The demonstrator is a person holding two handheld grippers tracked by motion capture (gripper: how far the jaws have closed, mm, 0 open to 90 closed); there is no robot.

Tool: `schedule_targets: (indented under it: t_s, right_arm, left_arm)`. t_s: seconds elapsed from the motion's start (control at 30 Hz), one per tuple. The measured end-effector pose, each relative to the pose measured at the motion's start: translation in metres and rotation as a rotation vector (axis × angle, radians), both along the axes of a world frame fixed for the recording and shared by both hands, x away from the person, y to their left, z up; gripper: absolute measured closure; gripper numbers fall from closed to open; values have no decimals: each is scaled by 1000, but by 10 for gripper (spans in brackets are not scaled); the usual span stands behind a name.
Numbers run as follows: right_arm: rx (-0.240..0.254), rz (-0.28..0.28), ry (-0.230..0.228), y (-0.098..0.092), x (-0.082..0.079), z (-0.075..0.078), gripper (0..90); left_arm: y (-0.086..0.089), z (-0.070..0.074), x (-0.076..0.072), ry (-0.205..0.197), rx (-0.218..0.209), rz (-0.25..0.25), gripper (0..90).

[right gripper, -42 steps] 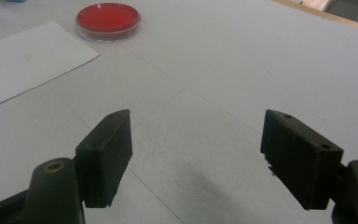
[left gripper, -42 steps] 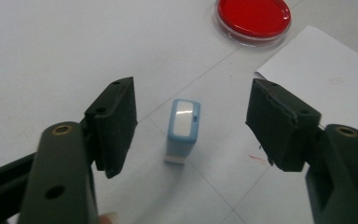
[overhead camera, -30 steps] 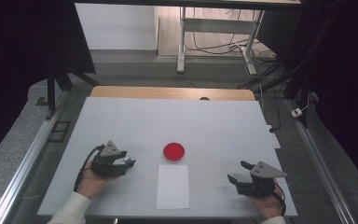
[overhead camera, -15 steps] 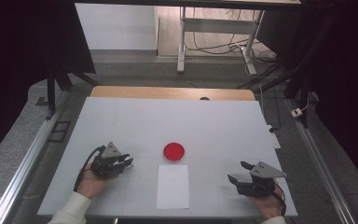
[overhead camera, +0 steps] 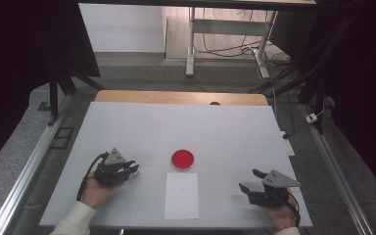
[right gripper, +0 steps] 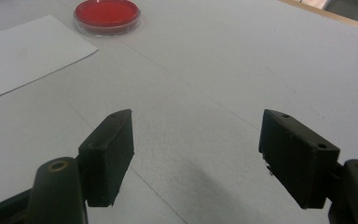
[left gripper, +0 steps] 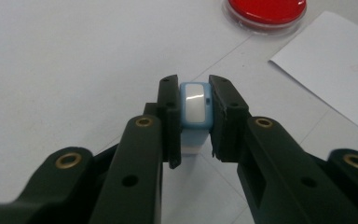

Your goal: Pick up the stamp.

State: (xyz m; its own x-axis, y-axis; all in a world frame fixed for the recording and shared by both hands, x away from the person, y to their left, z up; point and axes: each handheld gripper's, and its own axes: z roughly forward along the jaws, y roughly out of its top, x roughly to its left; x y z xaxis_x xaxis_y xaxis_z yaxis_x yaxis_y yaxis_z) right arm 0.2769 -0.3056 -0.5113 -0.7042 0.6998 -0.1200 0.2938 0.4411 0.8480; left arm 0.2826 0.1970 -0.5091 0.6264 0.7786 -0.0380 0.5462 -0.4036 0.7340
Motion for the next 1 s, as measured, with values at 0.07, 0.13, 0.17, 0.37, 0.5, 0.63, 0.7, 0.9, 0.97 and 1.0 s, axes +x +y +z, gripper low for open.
schedule_targets:
  t_s: [0.07,0.13,0.17,0.37,0.5,0.63,0.7,0.9,0.97,1.0]
  right_arm:
    - [1,0,-1,0,0,0,257]
    - [0,-1,-1,0,0,0,257]
    - [-2,-2,-2,0,0,0,257]
    - [4,-7,-6,-1,1,-1,263]
    - [12,-18,-7,-3,2,-1,262]
    - [34,-19,-10,-3,2,0,261]
    - [46,-23,-9,-3,1,1,261]
    - [53,-24,-18,-3,1,3,269]
    - [52,-26,-19,-2,0,3,270]
    - [50,-27,-22,-2,0,4,272]
  left_arm:
    - [1,1,-1,-4,-7,1,756]
    - [1,3,-1,-6,-20,0,756]
    - [1,4,-1,-8,-22,-3,756]
    - [2,8,-3,-16,-59,-6,756]
    - [4,12,-4,-23,-95,-8,756]
    - [4,17,-5,-28,-134,-17,756]
    - [4,18,-5,-31,-140,-18,756]
    - [7,23,-6,-30,-198,-20,756]
    - [7,24,-7,-30,-209,-24,756]
    - [7,25,-8,-32,-214,-26,756]
